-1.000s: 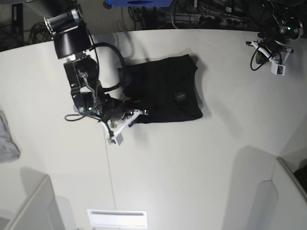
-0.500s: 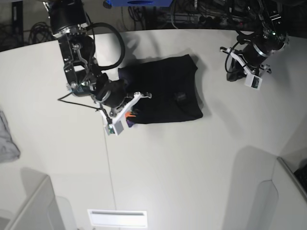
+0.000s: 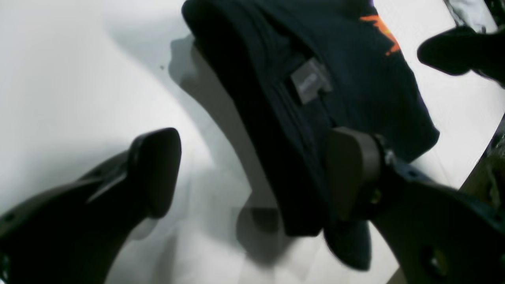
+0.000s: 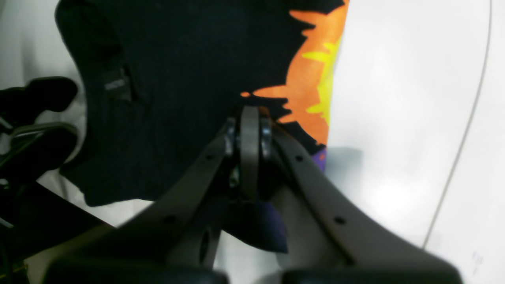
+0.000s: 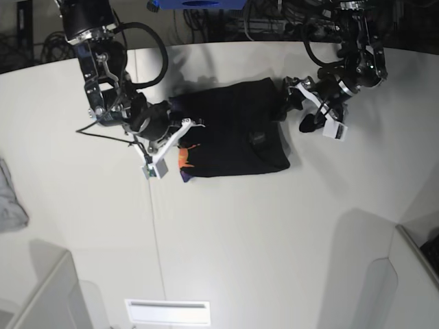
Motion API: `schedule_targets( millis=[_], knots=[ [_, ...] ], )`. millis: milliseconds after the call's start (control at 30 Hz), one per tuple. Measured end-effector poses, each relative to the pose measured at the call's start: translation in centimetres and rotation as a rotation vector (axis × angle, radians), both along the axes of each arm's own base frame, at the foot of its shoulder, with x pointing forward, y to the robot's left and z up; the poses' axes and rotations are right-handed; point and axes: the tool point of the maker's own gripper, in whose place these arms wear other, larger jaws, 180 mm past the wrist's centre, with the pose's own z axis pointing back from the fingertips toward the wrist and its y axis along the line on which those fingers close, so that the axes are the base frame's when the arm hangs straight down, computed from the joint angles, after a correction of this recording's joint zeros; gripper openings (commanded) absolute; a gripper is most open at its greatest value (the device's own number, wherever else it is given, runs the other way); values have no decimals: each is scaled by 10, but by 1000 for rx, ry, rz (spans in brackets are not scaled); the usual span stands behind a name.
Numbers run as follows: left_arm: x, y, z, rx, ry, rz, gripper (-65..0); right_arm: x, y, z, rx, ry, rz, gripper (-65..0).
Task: Fold the T-shirt properly
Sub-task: 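Grasp the folded shirt's edges with both grippers and adjust it, then push the folded shirt with the left gripper to square it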
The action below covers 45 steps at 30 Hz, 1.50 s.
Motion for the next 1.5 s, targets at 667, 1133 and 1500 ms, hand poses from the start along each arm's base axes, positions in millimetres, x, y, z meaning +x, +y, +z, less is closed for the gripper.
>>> schedule_targets(
  millis=[667, 1133, 1500],
  knots=[
    [41, -52, -28, -143, 154, 121, -104, -7, -74, -12, -44, -83, -136, -650],
    [36, -66, -45, -113, 221, 73, -596, -26, -121, -18, -82, -84, -195, -650],
    [35, -66, -45, 72, 205, -155, -650, -57, -124, -36, -93, -8, -196, -650]
  ],
)
